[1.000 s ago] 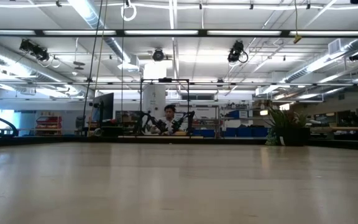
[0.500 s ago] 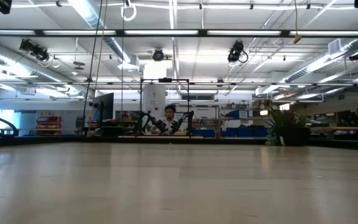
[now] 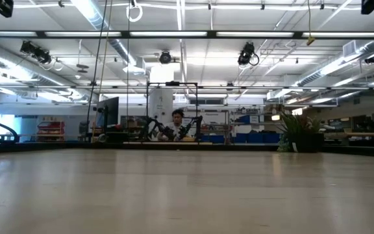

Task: Nest measuring cups in basket
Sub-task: Return to Home Position

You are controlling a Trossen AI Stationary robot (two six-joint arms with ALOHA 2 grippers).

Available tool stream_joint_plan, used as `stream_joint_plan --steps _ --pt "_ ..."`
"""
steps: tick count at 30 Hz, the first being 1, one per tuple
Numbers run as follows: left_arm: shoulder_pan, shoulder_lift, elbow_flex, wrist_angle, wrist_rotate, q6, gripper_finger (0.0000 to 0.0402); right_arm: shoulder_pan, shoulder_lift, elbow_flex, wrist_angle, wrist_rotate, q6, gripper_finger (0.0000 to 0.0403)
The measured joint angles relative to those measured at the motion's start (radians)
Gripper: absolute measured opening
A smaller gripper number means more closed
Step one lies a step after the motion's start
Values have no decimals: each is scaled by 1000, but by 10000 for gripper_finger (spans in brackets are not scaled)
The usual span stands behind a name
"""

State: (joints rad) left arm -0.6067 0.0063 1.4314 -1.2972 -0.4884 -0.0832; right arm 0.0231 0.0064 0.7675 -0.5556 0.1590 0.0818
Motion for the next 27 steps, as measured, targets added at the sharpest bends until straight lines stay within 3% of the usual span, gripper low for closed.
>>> stream_joint_plan --steps 19,27 --pt "-2 0 -521 457 13 50 188 0 2 -480 588 -52 28 17" --pt "-2 0 -773 682 51 30 188 0 4 -568 659 -56 57 17"
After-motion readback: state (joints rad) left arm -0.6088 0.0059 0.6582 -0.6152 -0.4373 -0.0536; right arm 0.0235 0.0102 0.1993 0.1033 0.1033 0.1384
